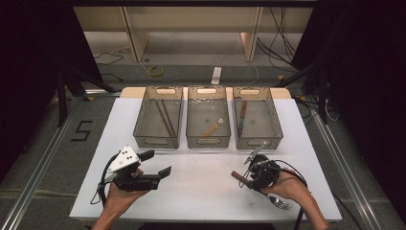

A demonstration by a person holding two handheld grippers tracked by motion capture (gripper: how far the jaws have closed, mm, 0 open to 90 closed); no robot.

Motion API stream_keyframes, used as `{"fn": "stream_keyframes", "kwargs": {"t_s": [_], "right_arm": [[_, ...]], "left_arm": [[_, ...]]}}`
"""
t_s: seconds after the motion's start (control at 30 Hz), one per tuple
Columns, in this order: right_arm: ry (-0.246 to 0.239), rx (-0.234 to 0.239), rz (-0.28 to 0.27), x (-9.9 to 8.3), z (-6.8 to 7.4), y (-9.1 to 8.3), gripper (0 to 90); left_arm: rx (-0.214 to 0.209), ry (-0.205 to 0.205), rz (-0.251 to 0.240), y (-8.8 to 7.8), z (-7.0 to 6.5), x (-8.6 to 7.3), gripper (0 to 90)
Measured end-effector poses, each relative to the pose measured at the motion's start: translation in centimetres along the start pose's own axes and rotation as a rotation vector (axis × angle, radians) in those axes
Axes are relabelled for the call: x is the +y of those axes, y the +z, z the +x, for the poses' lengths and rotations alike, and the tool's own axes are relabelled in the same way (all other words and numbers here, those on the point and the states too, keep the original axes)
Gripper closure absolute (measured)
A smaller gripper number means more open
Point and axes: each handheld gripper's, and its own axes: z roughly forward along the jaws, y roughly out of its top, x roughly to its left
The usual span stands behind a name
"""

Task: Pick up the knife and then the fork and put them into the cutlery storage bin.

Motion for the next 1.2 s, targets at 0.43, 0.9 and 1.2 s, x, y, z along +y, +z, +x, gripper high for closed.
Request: {"fn": "stream_keyframes", "kwargs": {"t_s": [0.43, 0.9, 1.2], "right_arm": [[-0.015, 0.002, 0.028, 0.2, 0.0, 0.5, 68.3], [-0.034, 0.0, 0.057, 0.4, 0.2, 0.9, 73.9], [-0.044, -0.016, 0.079, 0.6, 0.4, 1.1, 75.4]], "left_arm": [[-0.001, 0.005, 0.001, 0.1, 0.0, 0.0, 15.6], [-0.002, 0.003, 0.002, 0.1, -0.1, 0.0, 15.6], [-0.006, 0.001, 0.002, 0.2, -0.2, 0.0, 15.6]]}}
